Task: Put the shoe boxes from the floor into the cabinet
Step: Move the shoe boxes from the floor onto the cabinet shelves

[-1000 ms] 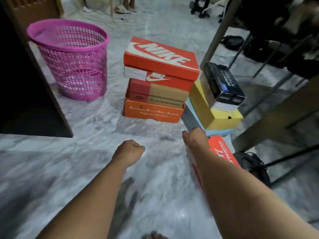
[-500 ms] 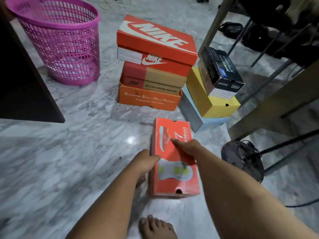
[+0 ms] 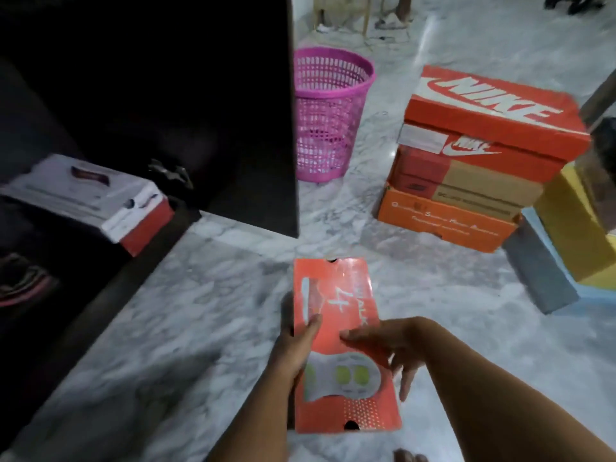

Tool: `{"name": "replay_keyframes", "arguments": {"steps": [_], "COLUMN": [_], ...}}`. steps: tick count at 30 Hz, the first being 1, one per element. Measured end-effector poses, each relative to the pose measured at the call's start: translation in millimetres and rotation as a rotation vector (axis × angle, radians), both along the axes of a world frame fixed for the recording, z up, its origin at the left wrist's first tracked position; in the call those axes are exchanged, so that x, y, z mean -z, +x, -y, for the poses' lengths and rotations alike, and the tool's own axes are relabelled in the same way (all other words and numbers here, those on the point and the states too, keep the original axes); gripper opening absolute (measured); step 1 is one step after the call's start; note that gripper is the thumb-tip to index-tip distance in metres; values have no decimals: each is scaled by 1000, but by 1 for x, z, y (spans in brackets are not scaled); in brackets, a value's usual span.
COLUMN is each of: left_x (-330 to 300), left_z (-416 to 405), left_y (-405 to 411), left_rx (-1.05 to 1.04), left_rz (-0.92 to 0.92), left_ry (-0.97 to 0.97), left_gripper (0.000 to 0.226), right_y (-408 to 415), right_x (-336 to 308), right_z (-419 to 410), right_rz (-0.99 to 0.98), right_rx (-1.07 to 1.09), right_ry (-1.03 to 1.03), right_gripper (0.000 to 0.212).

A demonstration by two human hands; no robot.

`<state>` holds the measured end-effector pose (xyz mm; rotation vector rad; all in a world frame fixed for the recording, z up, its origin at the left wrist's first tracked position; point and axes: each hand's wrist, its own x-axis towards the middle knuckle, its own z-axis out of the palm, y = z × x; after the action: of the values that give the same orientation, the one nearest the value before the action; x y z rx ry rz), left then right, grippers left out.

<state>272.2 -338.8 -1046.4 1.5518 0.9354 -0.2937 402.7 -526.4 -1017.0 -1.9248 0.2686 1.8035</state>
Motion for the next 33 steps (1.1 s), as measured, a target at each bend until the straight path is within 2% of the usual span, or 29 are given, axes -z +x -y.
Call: {"name": "replay_keyframes", "arguments": {"steps": [3, 7, 10, 16, 21, 22, 25, 27, 29, 31, 33], "left_x": [-20, -53, -100, -168, -214, -217, -216, -213, -202, -193, -189], "left_z": [-25, -75, -117, -208, -265, -279, -315, -315, -305, -292, -292], "left_y": [-25, -43, -47, -43, -25, -22, -18, -20, -22, -22, -17], "left_rx": [-98, -304, -380, -461, -618, -642, -810, -879, -851, -777, -780], "left_rz": [27, 70, 95, 233, 303, 320, 404, 394, 269, 201, 227], "left_ry": [20, 102, 217, 296, 299, 262, 148, 43, -88, -188, -240], "left_gripper": [62, 76, 57, 76, 63, 59, 47, 45, 52, 67, 71], "right_y": [-12, -17, -17, -11, -1, 4, 22, 28, 25, 15, 15], "right_x": [-7, -44, -81, -152, -182, -182, -189, -191, -186, -181, -173], "right_z": [-41, -106, -156, -242, -316, -332, -375, -390, -393, -386, -385], "right_rz": [16, 111, 205, 433, 526, 513, 520, 640, 735, 597, 525], "right_rx": [-32, -80, -89, -86, -15, 55, 393, 478, 258, 1, 1], "right_ry": [90, 251, 372, 602, 771, 834, 1007, 988, 772, 555, 574], "right_gripper": [105, 88, 75, 35, 59, 57, 30, 36, 50, 66, 70]}}
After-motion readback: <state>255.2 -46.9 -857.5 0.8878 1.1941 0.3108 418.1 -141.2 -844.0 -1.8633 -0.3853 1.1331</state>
